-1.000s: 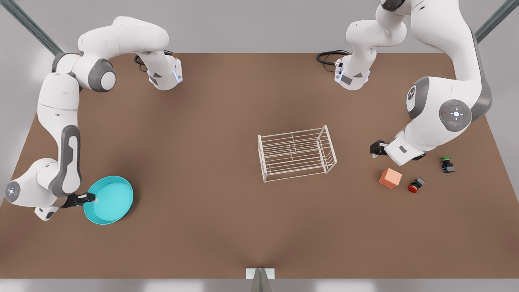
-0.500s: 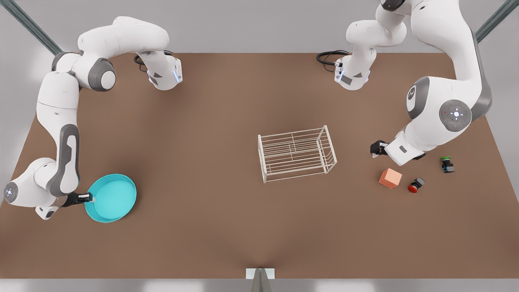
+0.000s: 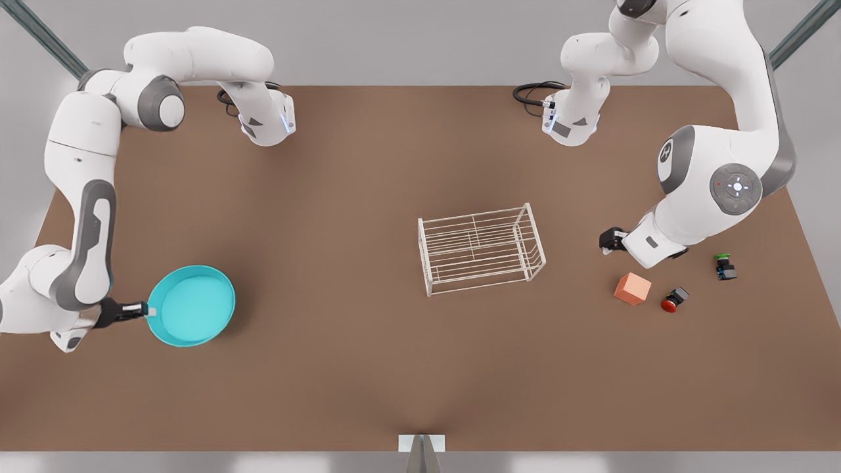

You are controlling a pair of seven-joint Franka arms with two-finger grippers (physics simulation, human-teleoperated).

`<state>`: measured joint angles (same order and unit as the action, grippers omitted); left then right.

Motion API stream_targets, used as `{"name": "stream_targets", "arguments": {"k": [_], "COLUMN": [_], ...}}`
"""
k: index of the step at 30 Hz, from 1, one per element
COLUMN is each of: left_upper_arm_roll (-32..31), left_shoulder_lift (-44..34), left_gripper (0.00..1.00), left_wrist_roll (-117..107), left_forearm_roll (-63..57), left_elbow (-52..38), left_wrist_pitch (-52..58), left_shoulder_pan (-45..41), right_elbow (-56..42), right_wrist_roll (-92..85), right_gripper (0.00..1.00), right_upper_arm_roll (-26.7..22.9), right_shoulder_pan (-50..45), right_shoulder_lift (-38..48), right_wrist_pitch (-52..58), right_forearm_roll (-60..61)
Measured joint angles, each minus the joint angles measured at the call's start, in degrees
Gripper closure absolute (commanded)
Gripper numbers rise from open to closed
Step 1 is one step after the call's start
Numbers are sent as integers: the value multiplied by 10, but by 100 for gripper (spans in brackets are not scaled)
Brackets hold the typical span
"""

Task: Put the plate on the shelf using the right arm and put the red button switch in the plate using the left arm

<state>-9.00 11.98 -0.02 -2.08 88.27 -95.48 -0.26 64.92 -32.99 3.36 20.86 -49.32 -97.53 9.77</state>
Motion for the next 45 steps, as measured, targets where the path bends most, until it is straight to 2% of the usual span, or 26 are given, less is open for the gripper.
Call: {"name": "stream_targets", "arguments": {"k": [7,10,14,20,31,41,42,43,45], "left_upper_arm_roll": [1,1,1,1,1,1,1,2,2], "left_shoulder_lift": [-1,-1,-1,-1,-1,-1,-1,-1,-1], "left_gripper": [0,0,0,0,0,0,0,0,0], "left_wrist_roll": [0,0,0,0,0,0,0,0,0], "left_forearm_roll": [0,0,0,0,0,0,0,0,0], "left_elbow": [0,0,0,1,1,1,1,1,1], "left_wrist_pitch": [0,0,0,0,1,2,3,3,3], "left_shoulder_pan": [0,1,1,1,2,2,2,2,2], "right_elbow": [8,10,10,9,32,34,34,34,41], "right_wrist_roll": [24,39,66,130,299,439,451,463,485], "right_gripper": [86,86,86,86,86,86,77,0,0], "right_upper_arm_roll": [53,58,108,117,122,121,121,121,119], "right_shoulder_pan": [-24,-65,-111,-233,-427,-513,-517,-519,-516], "right_shoulder_lift": [41,55,71,89,94,42,41,40,52], "right_wrist_pitch": [80,112,142,149,28,-139,-152,-163,-179], "right_forearm_roll": [17,27,32,81,159,185,190,192,195]}}
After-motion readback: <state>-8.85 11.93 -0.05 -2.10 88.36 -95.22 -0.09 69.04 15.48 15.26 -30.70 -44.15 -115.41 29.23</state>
